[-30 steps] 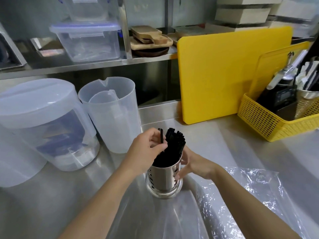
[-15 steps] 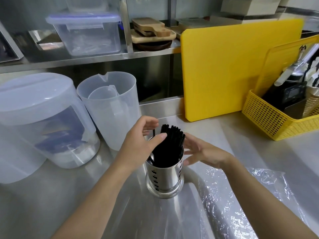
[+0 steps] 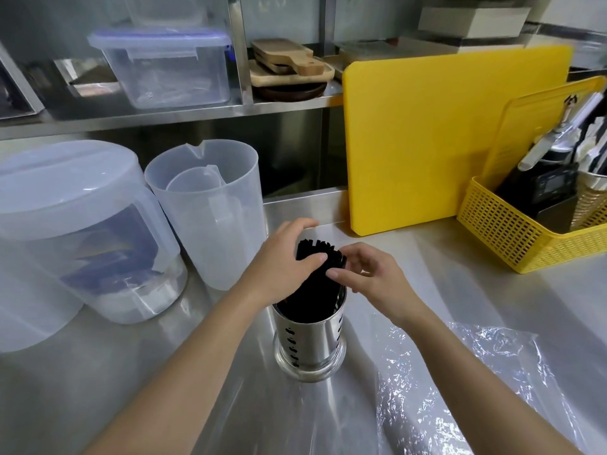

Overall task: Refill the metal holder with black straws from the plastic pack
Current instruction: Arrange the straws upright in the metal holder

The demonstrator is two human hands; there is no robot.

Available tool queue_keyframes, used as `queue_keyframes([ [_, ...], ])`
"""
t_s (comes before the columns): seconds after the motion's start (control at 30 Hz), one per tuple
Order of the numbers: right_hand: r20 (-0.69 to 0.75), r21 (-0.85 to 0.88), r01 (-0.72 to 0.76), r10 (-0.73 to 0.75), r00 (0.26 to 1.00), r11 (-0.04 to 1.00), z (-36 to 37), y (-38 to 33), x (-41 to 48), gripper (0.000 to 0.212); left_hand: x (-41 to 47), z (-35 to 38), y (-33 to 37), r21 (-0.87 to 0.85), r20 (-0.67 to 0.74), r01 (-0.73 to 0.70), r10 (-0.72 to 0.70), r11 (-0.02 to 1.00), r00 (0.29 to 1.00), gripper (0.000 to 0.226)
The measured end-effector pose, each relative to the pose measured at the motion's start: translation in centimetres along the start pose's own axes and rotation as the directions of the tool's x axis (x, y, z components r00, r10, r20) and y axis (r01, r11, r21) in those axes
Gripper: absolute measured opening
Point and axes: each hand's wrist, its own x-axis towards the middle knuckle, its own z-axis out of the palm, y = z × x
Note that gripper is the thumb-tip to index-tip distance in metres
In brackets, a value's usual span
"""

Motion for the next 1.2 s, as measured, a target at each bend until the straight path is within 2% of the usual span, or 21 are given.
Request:
queue_keyframes([
  [0.1,-0.017,-0.025,-0.005,0.005,1.000,1.000,0.4,0.0,0.3,0.013,0.6,-0.1,-0.1,-0.095,0.125,0.039,-0.027,0.995,0.992,0.049],
  [0.2,-0.021,-0.050,-0.002,0.001,1.000,0.999,0.5,0.0,0.6,0.009,0.8,-0.2,-0.3,-0.155,0.183,0.041,-0.012,0.987,0.983,0.039],
  [0.43,-0.005,0.012,-0.009,0.009,1.000,1.000,0.8,-0.7,0.9,0.012,0.8,-0.6,-1.1,-0.164,0.051,0.045,-0.038,0.985,0.998,0.015],
  [0.53,-0.015,0.035,0.004,-0.004,1.000,0.999,0.9,-0.8,1.2,0.018,0.9,-0.8,-1.2,-0.142,0.015,0.032,-0.031,0.989,0.999,0.017],
  [0.7,-0.011,0.072,-0.002,0.002,1.000,0.997,0.9,-1.0,1.6,0.026,1.0,-0.8,-1.3,-0.101,0.087,0.041,-0.032,0.994,0.996,0.025],
  [0.87,-0.023,0.073,-0.019,0.021,1.000,0.997,0.9,-1.0,1.6,0.021,1.0,-0.5,-1.2,-0.068,0.055,0.060,-0.056,0.996,0.997,0.030],
  [1.0,-0.010,0.064,-0.040,0.041,0.999,0.997,1.0,-0.9,1.6,0.022,0.8,-0.4,-1.1,-0.087,0.004,0.110,-0.110,0.990,0.994,0.047],
  [1.07,-0.007,0.080,-0.048,0.049,0.999,0.996,1.2,-0.8,1.7,0.025,0.8,-0.6,-1.1,-0.104,0.026,0.132,-0.130,0.986,0.991,0.053],
  [1.2,-0.032,0.095,-0.073,0.076,0.997,0.993,1.4,-0.8,1.8,0.035,0.9,-0.7,-1.0,-0.128,0.095,0.166,-0.154,0.978,0.983,0.046],
])
